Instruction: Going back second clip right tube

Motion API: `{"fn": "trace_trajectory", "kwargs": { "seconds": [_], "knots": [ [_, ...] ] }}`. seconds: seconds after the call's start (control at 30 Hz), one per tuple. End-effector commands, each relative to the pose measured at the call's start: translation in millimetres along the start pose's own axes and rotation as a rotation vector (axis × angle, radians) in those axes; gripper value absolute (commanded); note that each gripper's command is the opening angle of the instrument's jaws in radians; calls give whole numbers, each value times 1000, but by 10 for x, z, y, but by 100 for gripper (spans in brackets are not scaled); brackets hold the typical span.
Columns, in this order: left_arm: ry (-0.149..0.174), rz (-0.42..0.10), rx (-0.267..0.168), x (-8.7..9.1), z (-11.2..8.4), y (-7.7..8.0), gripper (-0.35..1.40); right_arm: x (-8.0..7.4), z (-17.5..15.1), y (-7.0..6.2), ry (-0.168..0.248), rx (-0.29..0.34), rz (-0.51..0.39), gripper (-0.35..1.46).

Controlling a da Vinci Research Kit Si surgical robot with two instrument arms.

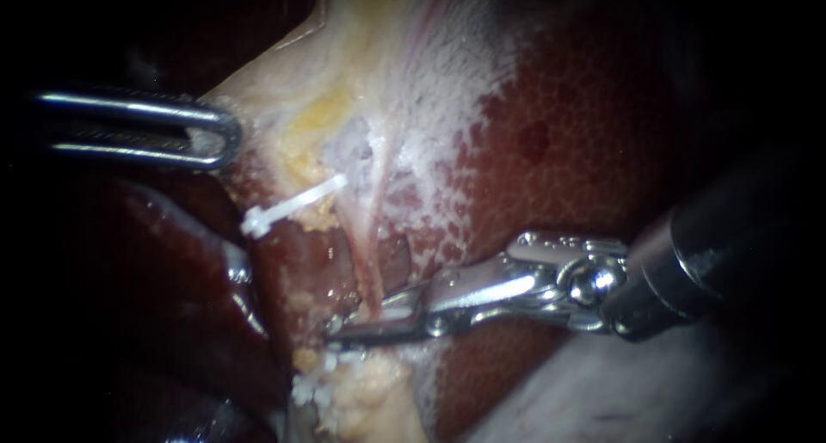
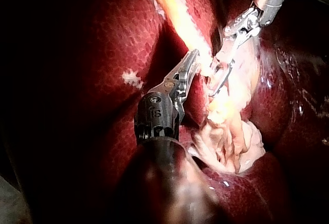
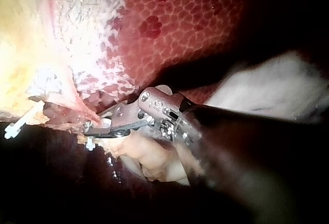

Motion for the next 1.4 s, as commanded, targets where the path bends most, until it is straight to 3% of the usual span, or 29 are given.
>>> {"fn": "trace_trajectory", "kwargs": {
  "seconds": [0.03,0.37,0.47,0.73,1.13,1.4],
  "knots": [
    [0,0,0,0,0,0,-33,0,0,0,0,0,0,-35],
    [0,1,0,1,1,1,-35,-1,0,-2,4,5,-1,-34],
    [0,1,0,1,1,1,-35,-1,0,-3,22,20,-1,4],
    [0,2,0,3,1,1,-35,-1,0,-5,25,22,-19,42],
    [0,2,0,3,0,1,-35,2,4,-11,43,2,-159,58],
    [0,3,1,5,-1,4,-35,-1,-2,-11,49,-7,-189,60]
  ]
}}
